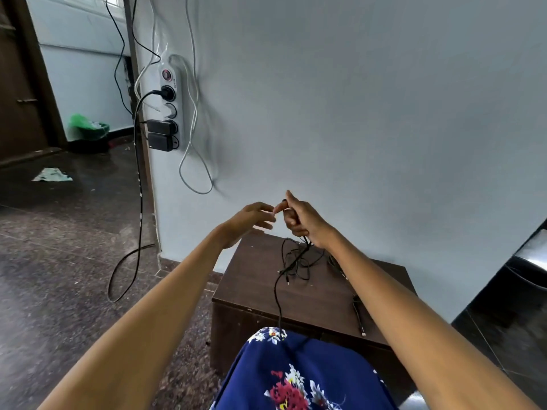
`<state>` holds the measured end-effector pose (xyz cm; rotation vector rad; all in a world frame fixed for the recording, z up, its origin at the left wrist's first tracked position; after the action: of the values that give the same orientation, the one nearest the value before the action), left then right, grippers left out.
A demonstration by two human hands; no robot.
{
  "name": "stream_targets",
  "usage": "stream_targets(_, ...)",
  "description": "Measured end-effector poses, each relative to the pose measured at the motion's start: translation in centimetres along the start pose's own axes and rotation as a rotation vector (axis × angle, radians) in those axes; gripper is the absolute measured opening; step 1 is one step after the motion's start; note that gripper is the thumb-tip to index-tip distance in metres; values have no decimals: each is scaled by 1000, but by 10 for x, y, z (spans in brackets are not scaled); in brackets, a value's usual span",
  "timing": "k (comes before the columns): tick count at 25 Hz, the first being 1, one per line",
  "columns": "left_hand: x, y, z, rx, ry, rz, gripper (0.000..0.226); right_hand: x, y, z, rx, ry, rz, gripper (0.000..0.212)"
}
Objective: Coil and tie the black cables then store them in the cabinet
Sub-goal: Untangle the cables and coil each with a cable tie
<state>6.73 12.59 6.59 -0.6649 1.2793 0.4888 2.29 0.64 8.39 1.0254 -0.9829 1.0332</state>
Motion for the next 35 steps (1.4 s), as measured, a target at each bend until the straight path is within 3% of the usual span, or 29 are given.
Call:
stream_targets(2, -2, -1, -15, 44, 100, -1, 19, 2, 2, -7, 18, -26, -14, 43)
stream_targets(4, -6, -1, -22, -27, 152, -40, 17, 6, 4, -4, 57, -120, -44, 40)
stream_targets(6, -8, -2, -21, -137, 139, -97, 40, 6, 10, 2, 120, -198, -107, 39)
stream_targets(8, -8, -6, -25, -88, 194, -138, 57, 4, 16, 8, 150, -191, -145, 37)
stream_targets(9, -9, -7, -32, -21, 234, -153, 50, 5, 18, 11, 142, -163, -149, 37)
stream_targets(11, -10, -6, -39, 7, 280, -151, 24, 4, 20, 23, 32, -118, -139, 36)
stream_targets(15, 18, 4, -10, -144, 213, -50, 33, -16, 21, 77, -404, -194, -137, 35)
stream_targets(19, 45, 20, 20, -158, 111, 41, 32, -53, 22, 101, -590, -238, -234, 34)
stream_targets(22, 47, 24, 25, -173, 82, 46, 32, -61, 15, 86, -497, -46, -209, 28)
stream_targets(24, 40, 20, 22, -154, 80, 32, 32, -57, 10, 65, -344, 70, -187, 22)
stream_targets(28, 25, 5, 10, -197, 73, 16, 32, -40, 5, 20, -42, 108, -181, 32)
stream_targets(31, 19, -5, -1, -256, -35, 9, 32, -14, 3, 13, -90, 145, -91, 33)
stream_targets(35, 17, -18, -16, -277, -440, -8, 31, -1, 3, 18, -152, 2, -109, 17)
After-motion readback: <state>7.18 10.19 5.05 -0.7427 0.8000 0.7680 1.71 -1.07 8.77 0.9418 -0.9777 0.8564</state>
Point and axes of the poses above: each hand's wrist, its own y-axis away from the middle knuckle, its own z-axis out of the back of the hand, x = y × z, the point moved 7 cm from there along -y, towards the middle knuckle, and after that the axes turned 12 degrees about -z, right-handed, at the moved point
